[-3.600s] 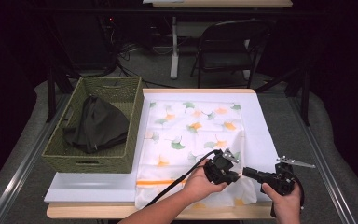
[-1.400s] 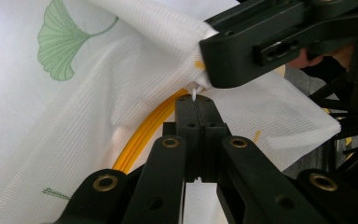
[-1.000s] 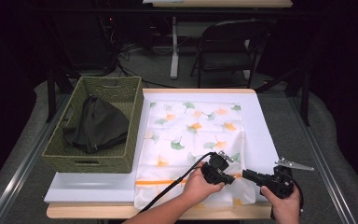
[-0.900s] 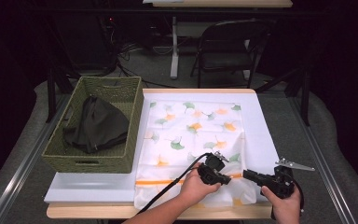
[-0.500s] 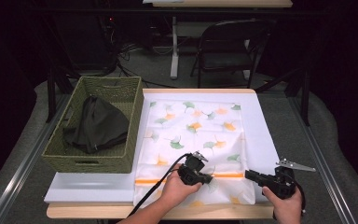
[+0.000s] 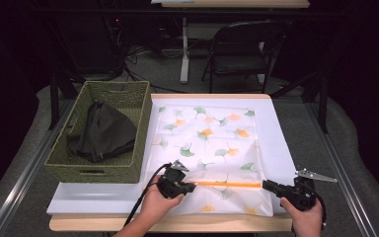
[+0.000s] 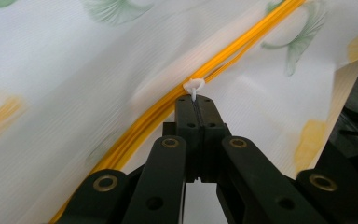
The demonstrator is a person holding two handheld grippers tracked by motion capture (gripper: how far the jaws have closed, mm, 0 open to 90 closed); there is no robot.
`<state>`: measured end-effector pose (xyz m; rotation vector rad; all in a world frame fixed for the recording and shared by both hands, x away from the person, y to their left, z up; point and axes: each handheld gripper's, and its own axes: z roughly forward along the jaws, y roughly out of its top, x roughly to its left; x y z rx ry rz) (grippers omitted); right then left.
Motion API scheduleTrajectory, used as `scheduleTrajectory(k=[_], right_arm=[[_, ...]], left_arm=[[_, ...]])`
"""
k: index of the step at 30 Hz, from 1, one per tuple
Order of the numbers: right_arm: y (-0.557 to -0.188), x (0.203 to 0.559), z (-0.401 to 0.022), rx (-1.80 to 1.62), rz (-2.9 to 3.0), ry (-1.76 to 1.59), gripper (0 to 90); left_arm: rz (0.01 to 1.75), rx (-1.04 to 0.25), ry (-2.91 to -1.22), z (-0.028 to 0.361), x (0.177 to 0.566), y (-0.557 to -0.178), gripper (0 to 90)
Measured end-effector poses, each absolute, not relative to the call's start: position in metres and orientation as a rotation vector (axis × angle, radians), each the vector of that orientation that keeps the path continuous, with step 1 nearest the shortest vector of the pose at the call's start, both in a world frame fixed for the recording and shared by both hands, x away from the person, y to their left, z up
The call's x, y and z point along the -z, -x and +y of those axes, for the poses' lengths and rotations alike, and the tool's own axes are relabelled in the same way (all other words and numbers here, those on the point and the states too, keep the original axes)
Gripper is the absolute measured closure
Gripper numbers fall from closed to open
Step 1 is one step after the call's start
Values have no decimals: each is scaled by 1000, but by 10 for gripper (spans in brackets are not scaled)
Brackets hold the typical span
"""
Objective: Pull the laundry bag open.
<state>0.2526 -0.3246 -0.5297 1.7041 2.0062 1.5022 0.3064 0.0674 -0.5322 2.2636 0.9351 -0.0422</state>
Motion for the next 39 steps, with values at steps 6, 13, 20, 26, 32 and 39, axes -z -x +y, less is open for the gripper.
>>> scheduleTrajectory(k=[6,13,20,26,32,39], right_arm=[[-253,530,-327,-1500,1999,-1709,834],[-253,530,-326,-1487,1994,-1713,834],[-252,530,-329,-1477,1989,-1721,834],[-252,530,-324,-1474,2008,-1693,833],[-253,531,-321,-1427,2019,-1680,833],[-252,533,-321,-1436,2001,-1691,828]], left_arm=[[1034,-26,-2244,113,531,-298,899],[1148,-118,-2185,162,524,-285,898],[1220,-222,-2183,189,516,-274,899],[1237,-249,-2191,200,520,-272,898],[1259,-236,-2145,201,526,-274,898],[1240,-226,-2087,204,529,-276,897]])
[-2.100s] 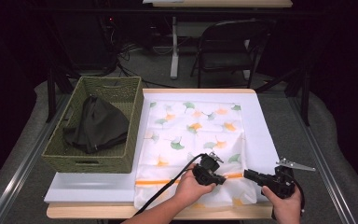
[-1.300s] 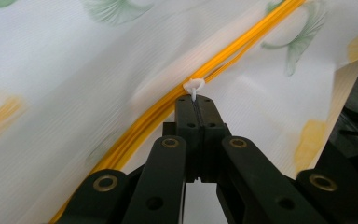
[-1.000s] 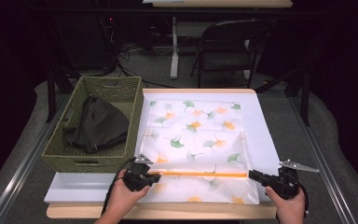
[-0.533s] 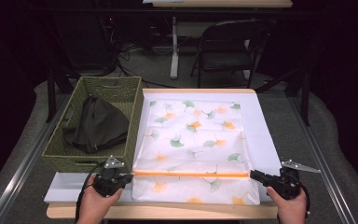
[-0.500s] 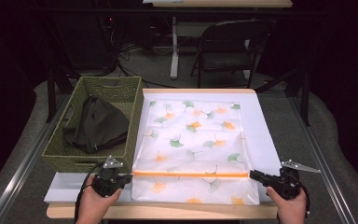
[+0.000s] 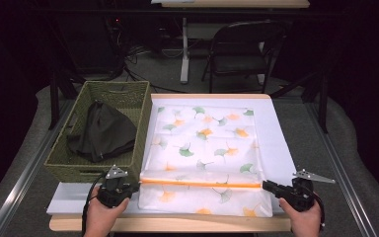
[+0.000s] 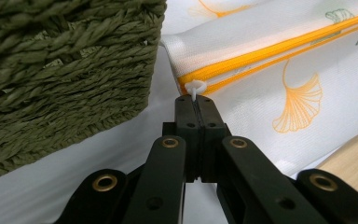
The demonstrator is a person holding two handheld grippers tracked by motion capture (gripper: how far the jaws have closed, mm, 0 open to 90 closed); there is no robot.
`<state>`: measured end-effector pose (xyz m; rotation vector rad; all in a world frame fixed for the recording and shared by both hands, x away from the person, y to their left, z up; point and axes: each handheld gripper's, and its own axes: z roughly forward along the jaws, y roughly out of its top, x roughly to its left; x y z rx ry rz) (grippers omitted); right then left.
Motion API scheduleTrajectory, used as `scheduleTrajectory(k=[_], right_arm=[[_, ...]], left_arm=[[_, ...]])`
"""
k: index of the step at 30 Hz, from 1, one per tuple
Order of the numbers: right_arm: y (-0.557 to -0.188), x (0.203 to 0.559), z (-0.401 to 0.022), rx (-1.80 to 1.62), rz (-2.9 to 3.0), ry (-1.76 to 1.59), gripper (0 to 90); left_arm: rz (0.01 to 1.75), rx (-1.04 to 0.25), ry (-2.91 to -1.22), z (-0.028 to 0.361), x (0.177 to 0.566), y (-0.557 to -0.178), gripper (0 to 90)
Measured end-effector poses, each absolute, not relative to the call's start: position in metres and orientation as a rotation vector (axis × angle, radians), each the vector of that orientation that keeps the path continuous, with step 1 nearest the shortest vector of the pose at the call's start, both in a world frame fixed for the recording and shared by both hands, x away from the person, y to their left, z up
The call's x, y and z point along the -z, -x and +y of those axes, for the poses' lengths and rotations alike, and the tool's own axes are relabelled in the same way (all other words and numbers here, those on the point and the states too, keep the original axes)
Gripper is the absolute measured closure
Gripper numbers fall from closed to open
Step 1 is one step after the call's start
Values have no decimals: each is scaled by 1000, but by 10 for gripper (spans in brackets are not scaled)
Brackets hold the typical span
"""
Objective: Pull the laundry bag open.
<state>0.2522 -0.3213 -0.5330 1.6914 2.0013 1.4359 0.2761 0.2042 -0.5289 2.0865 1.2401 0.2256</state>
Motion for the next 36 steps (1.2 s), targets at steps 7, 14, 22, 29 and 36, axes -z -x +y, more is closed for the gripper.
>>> scheduleTrajectory(k=[7,14,22,29,36], right_arm=[[-254,537,-322,-1433,2012,-1705,823],[-253,540,-317,-1394,2030,-1710,822],[-253,544,-313,-1361,2058,-1707,816],[-255,546,-314,-1356,2054,-1717,812],[-256,548,-314,-1342,2054,-1716,804]], left_arm=[[1211,-227,-2058,208,530,-274,895],[1226,-230,-2064,211,534,-272,895],[1239,-233,-2067,209,537,-270,892],[1243,-213,-2086,208,540,-271,887],[1249,-210,-2072,212,540,-271,874]])
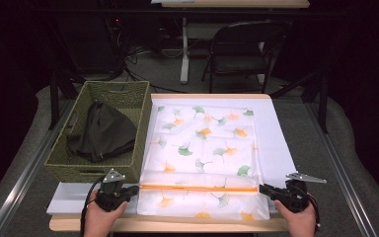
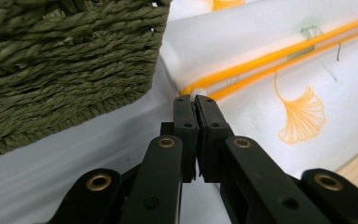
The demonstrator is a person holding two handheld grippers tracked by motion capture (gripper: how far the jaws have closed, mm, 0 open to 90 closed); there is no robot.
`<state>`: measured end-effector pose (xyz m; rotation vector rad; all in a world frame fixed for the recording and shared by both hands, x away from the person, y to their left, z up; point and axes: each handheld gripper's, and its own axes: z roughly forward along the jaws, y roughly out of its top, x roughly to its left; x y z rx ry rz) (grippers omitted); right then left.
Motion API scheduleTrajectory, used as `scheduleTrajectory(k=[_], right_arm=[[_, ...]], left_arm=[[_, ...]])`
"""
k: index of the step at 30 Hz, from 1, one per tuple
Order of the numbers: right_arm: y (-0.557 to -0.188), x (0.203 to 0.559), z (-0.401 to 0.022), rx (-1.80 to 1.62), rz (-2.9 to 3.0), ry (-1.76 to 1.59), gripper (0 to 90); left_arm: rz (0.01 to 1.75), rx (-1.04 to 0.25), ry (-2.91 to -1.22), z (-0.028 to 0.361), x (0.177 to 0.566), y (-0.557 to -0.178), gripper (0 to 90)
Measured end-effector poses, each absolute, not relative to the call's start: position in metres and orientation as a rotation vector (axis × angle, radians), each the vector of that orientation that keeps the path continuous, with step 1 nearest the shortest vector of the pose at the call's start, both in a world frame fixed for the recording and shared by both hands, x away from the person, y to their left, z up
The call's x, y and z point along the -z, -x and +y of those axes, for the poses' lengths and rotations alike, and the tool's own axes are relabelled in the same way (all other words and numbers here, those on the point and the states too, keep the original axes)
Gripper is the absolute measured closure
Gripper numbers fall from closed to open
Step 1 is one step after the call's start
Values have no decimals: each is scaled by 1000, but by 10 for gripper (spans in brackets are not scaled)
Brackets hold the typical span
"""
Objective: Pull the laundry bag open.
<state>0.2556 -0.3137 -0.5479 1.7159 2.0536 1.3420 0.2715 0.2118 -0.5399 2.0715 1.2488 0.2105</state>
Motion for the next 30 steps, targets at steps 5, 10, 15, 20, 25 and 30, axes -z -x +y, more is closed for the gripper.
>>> scheduleTrajectory(k=[5,10,15,20,25,30], right_arm=[[-255,548,-314,-1334,2051,-1722,788],[-255,548,-314,-1333,2044,-1731,749],[-255,548,-315,-1335,2020,-1722,654],[-255,549,-315,-1303,1994,-1691,558],[-254,547,-313,-1282,2003,-1664,548],[-257,550,-311,-1265,2008,-1678,548]], left_arm=[[1250,-211,-2067,212,540,-271,867],[1246,-209,-2061,212,539,-271,835],[1228,-206,-2047,211,537,-270,720],[1208,-216,-2055,210,537,-268,614],[1210,-227,-2057,209,538,-268,573],[1209,-238,-2056,210,538,-267,566]])
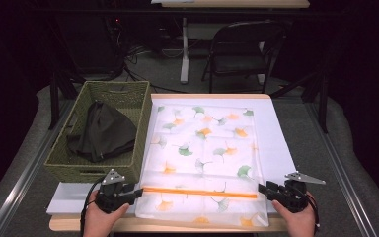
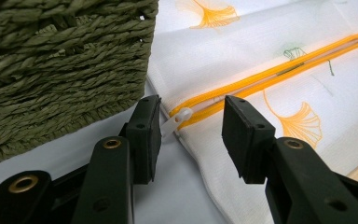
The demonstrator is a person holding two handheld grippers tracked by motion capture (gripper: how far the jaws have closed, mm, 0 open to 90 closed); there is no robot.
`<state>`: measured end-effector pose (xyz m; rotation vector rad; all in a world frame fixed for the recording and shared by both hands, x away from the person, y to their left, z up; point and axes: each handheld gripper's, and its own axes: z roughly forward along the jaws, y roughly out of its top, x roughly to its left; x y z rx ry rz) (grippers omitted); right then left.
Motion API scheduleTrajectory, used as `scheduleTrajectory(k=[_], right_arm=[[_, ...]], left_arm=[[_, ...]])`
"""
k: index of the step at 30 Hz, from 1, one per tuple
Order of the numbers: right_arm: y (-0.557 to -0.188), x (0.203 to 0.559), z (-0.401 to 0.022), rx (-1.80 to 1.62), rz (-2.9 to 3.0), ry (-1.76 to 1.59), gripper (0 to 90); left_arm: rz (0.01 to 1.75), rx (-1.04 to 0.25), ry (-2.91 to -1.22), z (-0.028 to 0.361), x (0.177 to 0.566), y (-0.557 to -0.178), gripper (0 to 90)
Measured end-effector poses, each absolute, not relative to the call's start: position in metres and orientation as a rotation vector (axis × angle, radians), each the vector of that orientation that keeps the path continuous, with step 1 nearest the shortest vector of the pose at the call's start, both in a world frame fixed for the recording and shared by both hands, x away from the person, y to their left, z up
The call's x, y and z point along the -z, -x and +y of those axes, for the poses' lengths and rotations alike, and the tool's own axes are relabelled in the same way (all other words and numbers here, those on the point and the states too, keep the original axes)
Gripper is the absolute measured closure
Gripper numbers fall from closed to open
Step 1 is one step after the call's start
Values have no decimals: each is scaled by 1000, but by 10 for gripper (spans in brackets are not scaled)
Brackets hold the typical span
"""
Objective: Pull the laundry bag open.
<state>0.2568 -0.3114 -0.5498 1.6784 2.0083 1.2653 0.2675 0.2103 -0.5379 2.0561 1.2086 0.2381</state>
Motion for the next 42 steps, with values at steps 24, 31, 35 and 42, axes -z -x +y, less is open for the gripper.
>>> scheduleTrajectory(k=[24,31,35,42], right_arm=[[-267,556,-304,-1187,2067,-1705,783],[-273,555,-299,-1173,2082,-1674,896],[-279,555,-300,-1176,2072,-1677,897],[-289,557,-306,-1191,2054,-1698,897]], left_arm=[[1229,-242,-2030,215,538,-265,560],[1236,-252,-2026,217,538,-265,560],[1236,-249,-2020,217,539,-264,560],[1249,-258,-2010,221,538,-264,556]])
